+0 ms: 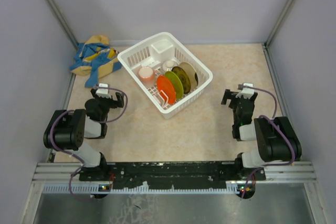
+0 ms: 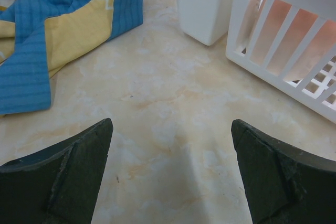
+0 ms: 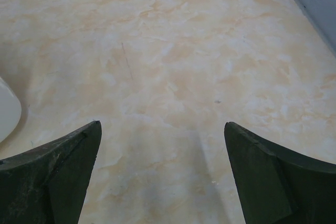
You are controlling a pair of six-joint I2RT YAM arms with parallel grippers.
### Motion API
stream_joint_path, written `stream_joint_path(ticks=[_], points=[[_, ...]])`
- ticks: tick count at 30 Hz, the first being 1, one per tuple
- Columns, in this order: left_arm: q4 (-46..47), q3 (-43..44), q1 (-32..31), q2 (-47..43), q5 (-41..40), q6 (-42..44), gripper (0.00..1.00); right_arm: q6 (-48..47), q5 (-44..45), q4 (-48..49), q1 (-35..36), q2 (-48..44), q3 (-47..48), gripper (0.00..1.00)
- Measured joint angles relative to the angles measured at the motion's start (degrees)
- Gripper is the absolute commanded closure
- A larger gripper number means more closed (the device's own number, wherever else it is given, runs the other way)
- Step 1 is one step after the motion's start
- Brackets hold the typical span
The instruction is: Load the mixed dishes into the dish rack
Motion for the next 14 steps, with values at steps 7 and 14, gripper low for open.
stream_joint_path(ticks=[7,14], points=[[0.00,0.00,-0.02,0.00,0.02,0.00,0.00,-1.22,-2.89,-0.02,0.00,0.00,0.00,0.00],[0.00,0.00,0.00,0.00,0.02,0.00,0.00,-1.20,-4.13,-0.44,-0.31,0.00,0.09,0.00]])
